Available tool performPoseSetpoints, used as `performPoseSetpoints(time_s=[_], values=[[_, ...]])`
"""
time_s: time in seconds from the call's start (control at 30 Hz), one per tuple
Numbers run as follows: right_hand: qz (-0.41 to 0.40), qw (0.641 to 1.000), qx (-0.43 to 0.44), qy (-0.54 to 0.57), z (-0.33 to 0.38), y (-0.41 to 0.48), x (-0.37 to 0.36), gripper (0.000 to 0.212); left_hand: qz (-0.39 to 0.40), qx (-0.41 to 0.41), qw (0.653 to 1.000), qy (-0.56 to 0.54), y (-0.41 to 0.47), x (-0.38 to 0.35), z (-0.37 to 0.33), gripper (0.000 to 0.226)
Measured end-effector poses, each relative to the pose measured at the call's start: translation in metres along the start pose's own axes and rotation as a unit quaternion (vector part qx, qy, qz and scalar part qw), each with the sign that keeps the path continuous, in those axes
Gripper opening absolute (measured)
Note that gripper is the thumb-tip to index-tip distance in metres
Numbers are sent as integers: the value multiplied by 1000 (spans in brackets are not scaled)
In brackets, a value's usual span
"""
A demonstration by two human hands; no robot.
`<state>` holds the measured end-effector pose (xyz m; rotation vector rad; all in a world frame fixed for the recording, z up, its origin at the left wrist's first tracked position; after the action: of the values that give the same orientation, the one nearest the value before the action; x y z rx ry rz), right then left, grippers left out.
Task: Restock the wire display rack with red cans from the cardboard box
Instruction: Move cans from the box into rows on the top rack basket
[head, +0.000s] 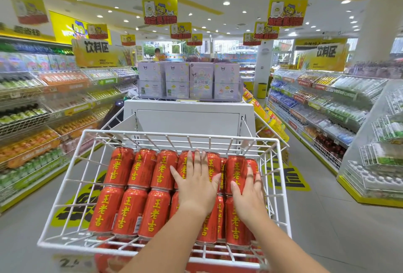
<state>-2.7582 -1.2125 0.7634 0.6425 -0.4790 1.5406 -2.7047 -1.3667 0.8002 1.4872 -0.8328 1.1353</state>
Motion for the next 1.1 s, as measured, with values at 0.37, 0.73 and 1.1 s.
performPoseSetpoints(time_s=[0.37, 0.73, 1.1], values=[[-11, 995, 46, -87, 14, -24, 12, 82, 23, -59, 998, 4, -47, -1, 6, 89], [16, 963, 68, -259, 26, -113, 2, 83, 51, -120, 991, 8, -120, 14, 51, 100], [-29, 942, 78, -326, 67, -234, -46, 88, 16, -202, 979, -3, -211, 22, 132, 82]])
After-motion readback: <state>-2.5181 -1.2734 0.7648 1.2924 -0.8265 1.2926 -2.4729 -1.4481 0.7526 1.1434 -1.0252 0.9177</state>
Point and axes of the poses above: each hand's wrist, its own y-axis towards the middle knuckle, its own x-axis out of the back of the hand, z = x × y, the point moved 8 cm from there along y, towards the middle knuckle, and after that the axes turned 8 degrees about -x, right-handed, at the moved point
